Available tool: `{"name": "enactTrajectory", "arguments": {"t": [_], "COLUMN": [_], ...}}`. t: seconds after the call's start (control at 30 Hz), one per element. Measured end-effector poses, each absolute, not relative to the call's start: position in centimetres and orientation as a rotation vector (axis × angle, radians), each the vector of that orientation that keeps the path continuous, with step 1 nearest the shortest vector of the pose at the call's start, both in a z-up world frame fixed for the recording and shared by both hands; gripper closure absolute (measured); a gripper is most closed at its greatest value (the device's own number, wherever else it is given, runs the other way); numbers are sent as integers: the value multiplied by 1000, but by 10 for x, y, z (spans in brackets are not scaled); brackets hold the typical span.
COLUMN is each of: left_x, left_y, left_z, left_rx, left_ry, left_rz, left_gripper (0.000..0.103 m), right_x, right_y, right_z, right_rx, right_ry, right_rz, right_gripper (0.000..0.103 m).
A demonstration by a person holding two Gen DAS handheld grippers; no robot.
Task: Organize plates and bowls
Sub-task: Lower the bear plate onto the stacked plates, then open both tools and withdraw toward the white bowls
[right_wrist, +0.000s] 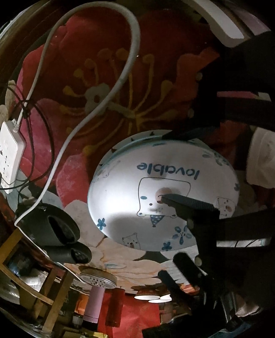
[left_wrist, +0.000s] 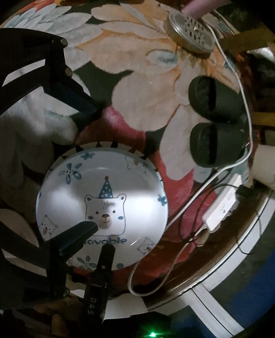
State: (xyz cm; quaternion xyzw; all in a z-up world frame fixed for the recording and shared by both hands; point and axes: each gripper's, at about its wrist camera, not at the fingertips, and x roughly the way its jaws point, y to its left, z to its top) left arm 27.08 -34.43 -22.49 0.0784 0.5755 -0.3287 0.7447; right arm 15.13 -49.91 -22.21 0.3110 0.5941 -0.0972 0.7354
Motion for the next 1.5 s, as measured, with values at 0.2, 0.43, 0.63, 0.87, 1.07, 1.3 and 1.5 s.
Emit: {"name": "enactTrajectory", "arguments": {"t": [0.2,0.43,0.63,0.87,1.07,1.3,1.5], "left_x": [277,281,284,290,295,299,303], "left_y": [-323,-303,-287,-264,-240,-206,-173], "left_z": [-220,-220,-214,-214,-214,-216,-218], "left_rx": [131,126,124,111,98,77,49], "left_ry": [1249,1241,1223,1223,1224,1226,1225], "left_rz": [-663,-614,-586,-550,-519,-465,-426], "left_gripper": [1,1,1,1,1,1,1], "right_x": [156,171,178,185,194,206,215], "right_y": [-487,-461,-447,-426,-404,-379,-350], "right_z": [-195,-184,-189,-187,-189,-190,-193], "right_rx": [553,464,439,426,411,385,349], "right_ry": [1233,1208,1234,1232,1247,1255,1268], "right_rz": [-218,-175,-156,-131,-97,-56,-7], "right_gripper": [17,8,0,0,0,0,0]}}
